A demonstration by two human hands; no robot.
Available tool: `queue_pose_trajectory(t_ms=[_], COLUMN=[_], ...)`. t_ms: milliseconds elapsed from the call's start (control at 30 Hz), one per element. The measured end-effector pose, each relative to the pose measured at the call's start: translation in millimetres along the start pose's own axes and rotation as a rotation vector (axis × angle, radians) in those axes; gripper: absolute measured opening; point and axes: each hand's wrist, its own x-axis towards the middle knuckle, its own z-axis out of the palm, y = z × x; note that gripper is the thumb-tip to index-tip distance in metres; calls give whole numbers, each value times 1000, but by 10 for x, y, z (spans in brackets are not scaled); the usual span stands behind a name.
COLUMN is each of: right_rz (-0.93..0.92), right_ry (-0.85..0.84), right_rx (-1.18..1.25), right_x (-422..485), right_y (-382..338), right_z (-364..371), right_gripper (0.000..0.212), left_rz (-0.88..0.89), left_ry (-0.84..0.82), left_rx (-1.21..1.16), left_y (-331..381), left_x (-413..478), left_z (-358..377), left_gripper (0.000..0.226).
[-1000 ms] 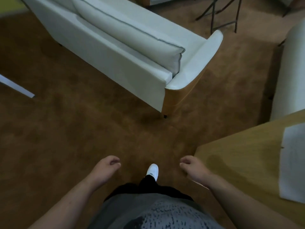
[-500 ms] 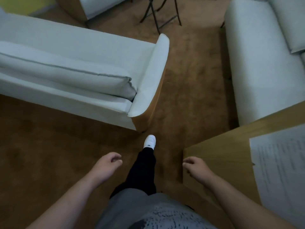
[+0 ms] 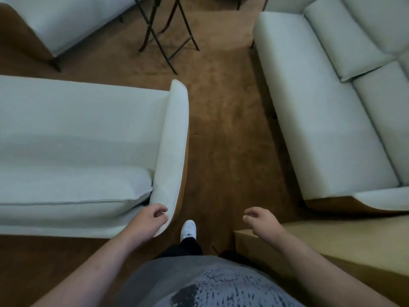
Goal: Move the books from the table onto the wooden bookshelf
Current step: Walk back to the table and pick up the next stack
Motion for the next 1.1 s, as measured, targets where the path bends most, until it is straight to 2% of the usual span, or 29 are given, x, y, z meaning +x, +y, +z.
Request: queue_pose_trajectory(t_ms=[133, 267, 500, 733, 967, 1100], right_rz=[62, 100, 104, 94, 103, 77], right_ry=[-27, -76, -133, -172, -162, -156], right_rx=[18, 20, -9, -13, -14, -15], right_x=[345, 814, 1736, 2610, 3316, 3713], right_y=[-303, -592, -999, -1453, -1978, -2398], right_z=[-195, -476, -1207, -2099, -2953, -3309], right_gripper=[35, 37, 34, 35, 35, 34], left_rz=[-18, -125, -48, -130, -158, -152], left_ry=[3, -53, -32, 19, 36, 42], left_rx=[-11, -161, -59, 22, -64, -103], left_y=[311, 624, 1382, 2252, 3151, 3523], left_x=[393, 698, 1624, 2545, 3367, 3848], left_z=[-196, -237, -405, -701, -867, -1076], left_gripper=[26, 28, 17, 22, 17, 23])
